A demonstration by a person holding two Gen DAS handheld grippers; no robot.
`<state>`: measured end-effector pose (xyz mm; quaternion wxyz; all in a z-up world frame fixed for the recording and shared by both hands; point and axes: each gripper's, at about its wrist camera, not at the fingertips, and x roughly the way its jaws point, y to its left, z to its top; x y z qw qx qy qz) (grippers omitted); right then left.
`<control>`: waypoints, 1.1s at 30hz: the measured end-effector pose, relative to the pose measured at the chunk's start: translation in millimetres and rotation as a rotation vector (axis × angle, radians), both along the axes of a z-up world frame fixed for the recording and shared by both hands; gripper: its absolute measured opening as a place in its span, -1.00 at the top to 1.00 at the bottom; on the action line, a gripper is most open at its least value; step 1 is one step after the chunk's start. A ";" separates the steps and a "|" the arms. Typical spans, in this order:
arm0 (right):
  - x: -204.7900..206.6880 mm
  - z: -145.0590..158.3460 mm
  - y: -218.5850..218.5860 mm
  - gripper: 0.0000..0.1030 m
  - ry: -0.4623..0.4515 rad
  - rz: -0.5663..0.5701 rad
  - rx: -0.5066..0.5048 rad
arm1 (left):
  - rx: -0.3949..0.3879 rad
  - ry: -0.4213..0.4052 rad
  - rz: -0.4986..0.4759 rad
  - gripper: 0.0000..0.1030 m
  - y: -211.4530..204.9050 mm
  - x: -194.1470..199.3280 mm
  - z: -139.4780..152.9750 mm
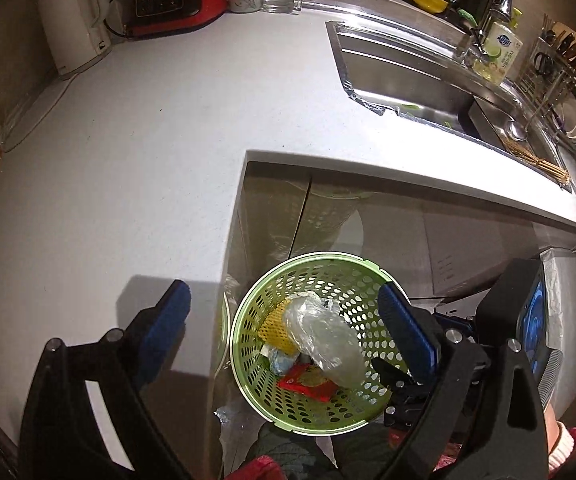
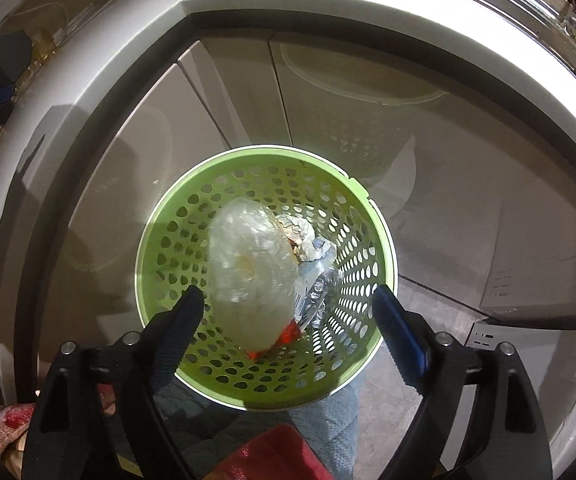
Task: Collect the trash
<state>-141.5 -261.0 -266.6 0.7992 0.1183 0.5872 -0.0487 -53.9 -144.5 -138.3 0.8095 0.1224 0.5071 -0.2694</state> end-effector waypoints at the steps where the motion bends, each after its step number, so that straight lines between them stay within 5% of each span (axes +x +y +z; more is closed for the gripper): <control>1: 0.4 1.5 -1.6 -0.73 -0.002 -0.007 0.003 | 0.000 0.004 0.002 -0.76 0.4 0.8 -0.5; 9: 10.0 29.8 -12.6 -0.80 -0.065 -0.062 0.063 | -0.004 -0.002 0.031 -0.76 3.7 4.8 4.2; 19: 36.4 96.9 -24.2 -0.90 -0.199 -0.052 -0.019 | -0.030 -0.054 0.086 -0.85 3.2 15.3 29.1; 28: 101.9 169.0 -29.9 -0.95 -0.354 0.047 -0.172 | -0.094 -0.154 0.244 -0.85 2.8 51.2 78.3; 33: 143.4 202.6 -36.1 -0.95 -0.429 0.108 -0.159 | -0.079 -0.267 0.359 -0.85 6.2 77.2 116.8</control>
